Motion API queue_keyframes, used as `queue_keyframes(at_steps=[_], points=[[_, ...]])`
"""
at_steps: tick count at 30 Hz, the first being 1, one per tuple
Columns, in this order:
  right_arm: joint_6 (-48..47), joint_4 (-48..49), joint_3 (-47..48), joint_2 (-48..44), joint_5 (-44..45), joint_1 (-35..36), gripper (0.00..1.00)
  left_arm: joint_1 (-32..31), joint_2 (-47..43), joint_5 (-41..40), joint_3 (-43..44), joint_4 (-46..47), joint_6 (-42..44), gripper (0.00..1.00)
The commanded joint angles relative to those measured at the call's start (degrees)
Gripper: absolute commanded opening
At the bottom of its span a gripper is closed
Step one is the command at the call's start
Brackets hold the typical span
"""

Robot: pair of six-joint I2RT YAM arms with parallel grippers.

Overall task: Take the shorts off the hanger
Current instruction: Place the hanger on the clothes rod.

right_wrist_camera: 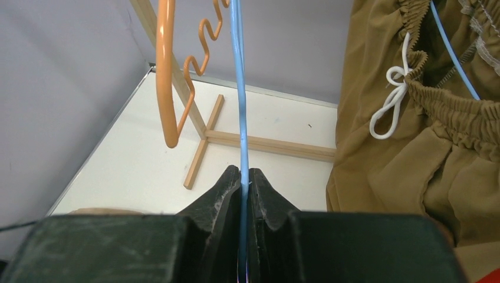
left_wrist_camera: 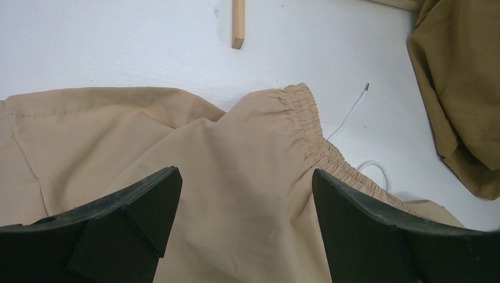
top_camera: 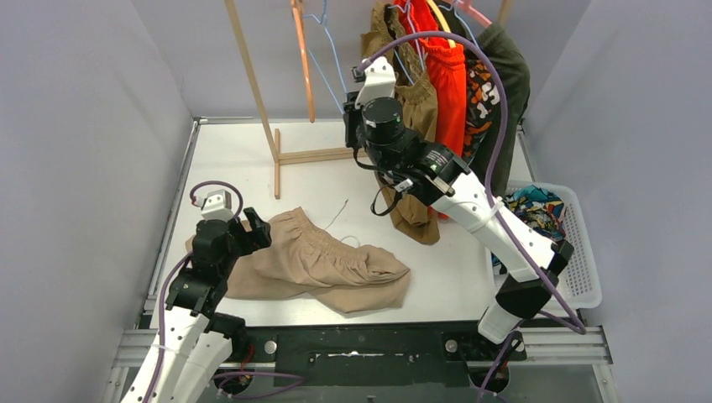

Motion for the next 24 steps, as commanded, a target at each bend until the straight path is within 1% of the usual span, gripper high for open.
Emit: queue_keyframes(at_steps=[1,3,10,14,16,19,24], points=[[-0.1,10.2,-4.9,-7.5,-0.4,-0.4,0.00,0.4,0.1,-0.5,0.2,3.3,-0.4,0.82],[-0.7,11.4,-6.0,-8.0,-2.3,-0.4,0.00,0.5,0.3,-0.4,0.2,3.3,-0.4,0.82],[-2.2,15.5,-8.8,-10.0,-0.4,-0.4,0.00,0.5,1.9,-0.1,0.4,3.3,-0.5,0.82],[-2.1,12.4,-7.0,-9.6,3.7,-0.5,0.00,0.7,2.3,0.1,0.4,3.2,-0.5,0.82],[-2.1,11.7,-7.9,-10.1,5.4,-0.5,0.00,0.7,2.3,0.1,0.4,3.2,-0.6,0.82],[-2.0,11.6,-9.6,-10.8,6.3,-0.4,0.00,0.8,2.3,0.2,0.3,3.2,-0.6,0.82],[-2.3,8.4,-6.9,-8.2,7.6,-0.5,0.00,0.9,2.8,0.3,0.4,3.2,-0.6,0.82]])
